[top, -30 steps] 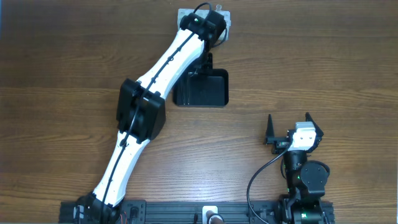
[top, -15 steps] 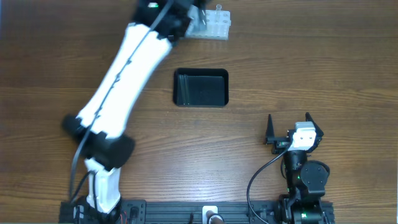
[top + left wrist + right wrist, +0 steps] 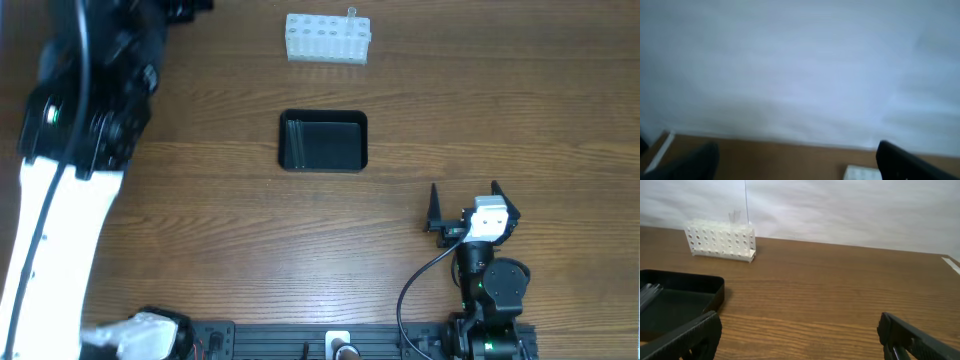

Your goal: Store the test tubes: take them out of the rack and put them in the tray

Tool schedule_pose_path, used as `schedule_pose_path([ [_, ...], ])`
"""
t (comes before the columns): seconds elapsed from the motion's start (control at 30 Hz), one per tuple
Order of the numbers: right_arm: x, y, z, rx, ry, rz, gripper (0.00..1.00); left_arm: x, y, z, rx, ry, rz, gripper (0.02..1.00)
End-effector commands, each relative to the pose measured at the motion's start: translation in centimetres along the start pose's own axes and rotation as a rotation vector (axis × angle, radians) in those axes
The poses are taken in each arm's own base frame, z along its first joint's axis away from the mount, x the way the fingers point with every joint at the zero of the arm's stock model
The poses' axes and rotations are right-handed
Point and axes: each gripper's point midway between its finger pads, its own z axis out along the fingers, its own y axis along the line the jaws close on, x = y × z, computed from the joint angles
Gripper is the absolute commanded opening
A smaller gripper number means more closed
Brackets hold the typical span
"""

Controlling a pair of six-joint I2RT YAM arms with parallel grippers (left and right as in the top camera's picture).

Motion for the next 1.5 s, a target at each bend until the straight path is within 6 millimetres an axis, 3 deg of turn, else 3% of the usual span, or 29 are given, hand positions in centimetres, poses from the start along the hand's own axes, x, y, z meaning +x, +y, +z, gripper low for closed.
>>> schedule_pose_path([
  [0.03, 0.2, 0.0, 0.0, -0.001, 0.003, -0.001, 0.991, 3.5, 0.0, -3.1, 0.198, -0.103, 0.133, 1.0],
  [0.13, 0.2, 0.0, 0.0, -0.001, 0.003, -0.001, 0.993, 5.8, 1.1, -5.3, 0.226, -0.188, 0.136, 1.0],
  [0.37, 0.2, 0.0, 0.0, -0.001, 0.003, -0.001, 0.993, 13.5, 2.4, -10.8, 0.263, -0.232, 0.138, 1.0],
  [0.57, 0.2, 0.0, 0.0, -0.001, 0.003, -0.001, 0.993, 17.2, 3.1, -14.8, 0.259, -0.317, 0.137, 0.998],
  [0.7, 0.2, 0.0, 0.0, -0.001, 0.003, -0.001, 0.991, 19.9, 3.3, -16.1, 0.262, -0.332, 0.133, 1.0],
  [0.87, 0.2, 0.0, 0.0, -0.001, 0.003, -0.001, 0.993, 22.3, 2.9, -16.7, 0.293, -0.356, 0.135, 1.0],
  [1.5, 0.2, 0.0, 0.0, -0.001, 0.003, -0.001, 0.993, 27.7, 2.0, -14.1, 0.336, -0.33, 0.14, 1.0],
])
